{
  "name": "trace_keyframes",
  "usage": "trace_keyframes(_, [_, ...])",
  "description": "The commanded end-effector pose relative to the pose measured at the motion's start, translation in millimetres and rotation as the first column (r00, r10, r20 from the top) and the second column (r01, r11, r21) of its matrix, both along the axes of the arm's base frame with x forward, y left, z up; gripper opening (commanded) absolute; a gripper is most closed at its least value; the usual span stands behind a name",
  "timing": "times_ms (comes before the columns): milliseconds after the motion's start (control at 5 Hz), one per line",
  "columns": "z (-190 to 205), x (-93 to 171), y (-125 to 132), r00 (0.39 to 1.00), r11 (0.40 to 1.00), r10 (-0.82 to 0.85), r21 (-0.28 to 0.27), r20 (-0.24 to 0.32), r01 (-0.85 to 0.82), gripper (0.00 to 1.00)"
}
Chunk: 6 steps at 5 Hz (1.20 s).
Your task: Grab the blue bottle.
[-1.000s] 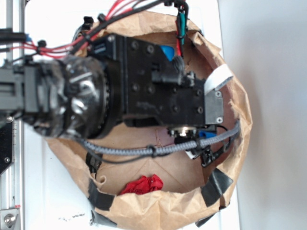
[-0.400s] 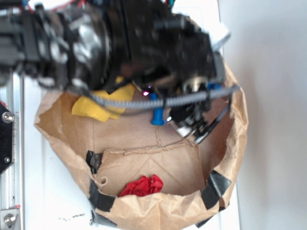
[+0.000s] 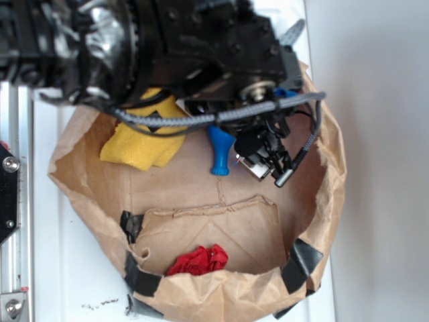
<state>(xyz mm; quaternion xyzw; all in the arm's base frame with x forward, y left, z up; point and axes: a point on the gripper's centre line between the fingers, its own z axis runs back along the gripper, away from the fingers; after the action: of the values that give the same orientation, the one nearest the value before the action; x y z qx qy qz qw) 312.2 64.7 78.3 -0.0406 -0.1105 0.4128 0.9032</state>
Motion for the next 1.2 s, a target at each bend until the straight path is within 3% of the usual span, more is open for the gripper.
trace_keyframes(0, [-5.7, 4.0, -1.9, 0.999, 0.998, -0.007, 0.055, 0.052, 0.004, 1.00])
trace_keyframes(400, [-17.1, 3.1, -13.3, 0.998, 0.993, -0.044, 0.113, 0.040, 0.039, 1.00])
trace_keyframes(800, [-28.1, 8.6, -22.0, 0.999, 0.989, -0.035, 0.143, -0.022, 0.038, 1.00])
trace_keyframes(1000, [-30.9, 7.7, -22.2, 0.999, 0.985, -0.030, 0.172, -0.013, 0.032, 0.00])
